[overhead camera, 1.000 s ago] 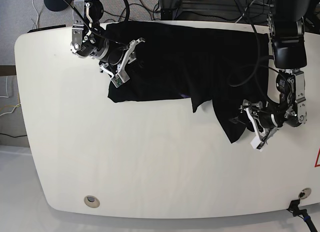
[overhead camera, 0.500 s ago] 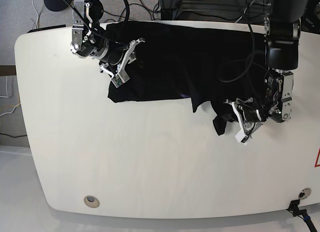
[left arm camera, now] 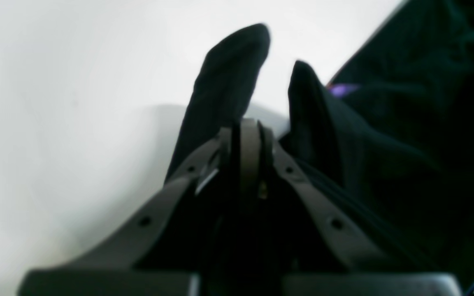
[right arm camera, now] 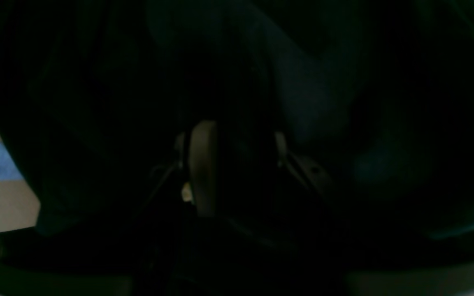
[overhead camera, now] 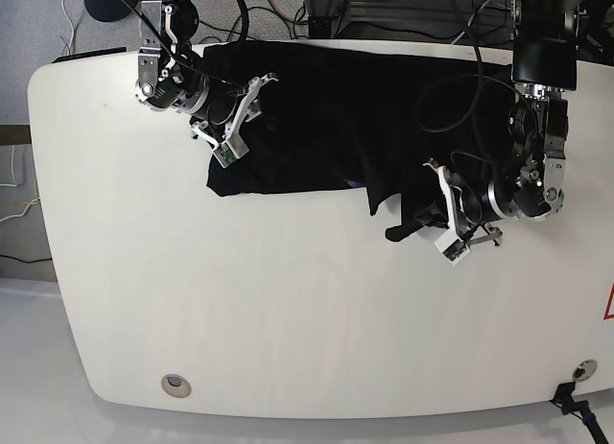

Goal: Fold the T-shirt properly
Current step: 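Fold the grasped shirt end with the left gripper toward the right gripper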

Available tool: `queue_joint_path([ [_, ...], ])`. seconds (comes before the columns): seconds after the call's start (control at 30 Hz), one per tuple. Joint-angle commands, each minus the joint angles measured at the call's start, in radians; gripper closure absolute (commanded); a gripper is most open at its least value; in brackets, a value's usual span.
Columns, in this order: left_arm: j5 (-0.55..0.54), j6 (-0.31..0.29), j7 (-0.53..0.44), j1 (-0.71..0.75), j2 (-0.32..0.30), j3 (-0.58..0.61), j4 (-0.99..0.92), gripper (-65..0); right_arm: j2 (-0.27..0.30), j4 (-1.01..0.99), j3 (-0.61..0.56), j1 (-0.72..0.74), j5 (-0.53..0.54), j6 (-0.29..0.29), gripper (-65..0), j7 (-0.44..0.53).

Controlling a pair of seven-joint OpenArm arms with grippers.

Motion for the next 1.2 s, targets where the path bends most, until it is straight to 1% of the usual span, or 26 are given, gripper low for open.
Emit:
queue_joint_path([
  [0.0,-0.021,-0.001,0.002,0.015,-0.006,-0.004,0.102,0.0,0.006,0.009,0.003,0.005,-0.012,0.002,-17.6,-0.007],
  [0.2,-0.021,-0.001,0.019,0.136,-0.006,0.004,0.281,0.0,0.006,0.009,0.003,0.020,-0.012,0.002,-17.6,-0.007],
  [0.37,-0.018,-0.008,0.021,0.228,-0.006,0.007,0.309,0.0,0.006,0.009,0.003,0.020,-0.012,0.000,-17.6,-0.007],
  [0.5,-0.018,-0.008,0.021,0.245,-0.008,-0.008,0.309,0.0,0.006,0.009,0.003,0.020,-0.012,0.000,-17.6,-0.007],
  [0.63,-0.018,-0.008,0.018,0.221,-0.019,-0.097,0.309,0.0,0.005,0.009,0.002,0.020,-0.012,0.000,-17.6,-0.007],
  [0.67,-0.018,-0.008,0.018,0.204,-0.019,-0.111,0.309,-3.4,0.005,0.009,0.002,0.020,-0.012,0.000,-17.6,-0.007],
  [0.7,-0.017,-0.008,0.018,0.193,-0.019,-0.127,0.306,-9.2,0.005,0.009,0.000,0.020,-0.012,0.000,-17.6,-0.007],
  [0.8,-0.015,-0.008,0.018,0.178,-0.019,-0.173,0.301,-33.5,0.005,0.009,0.000,0.020,-0.012,0.000,-17.6,-0.007],
  [0.87,-0.014,-0.008,0.018,0.153,-0.019,-0.182,0.290,-45.4,0.003,0.009,0.000,0.019,-0.012,0.000,-17.6,-0.007],
  [0.9,-0.014,-0.008,0.018,0.145,-0.019,-0.182,0.264,-48.0,0.001,0.009,0.000,0.019,-0.012,0.000,-17.6,-0.007],
  [0.93,-0.014,-0.008,0.018,0.133,-0.019,-0.183,0.224,-49.2,0.001,0.009,0.000,0.019,-0.012,0.000,-17.6,-0.007],
  [1.07,-0.014,-0.008,0.018,0.036,-0.016,-0.176,0.034,-49.4,0.001,0.009,-0.002,0.019,-0.012,0.000,-17.6,-0.007],
  [1.17,-0.014,-0.008,0.004,-0.025,-0.016,-0.125,-0.084,-49.4,0.000,0.009,-0.002,0.019,-0.012,0.000,-17.6,-0.007],
])
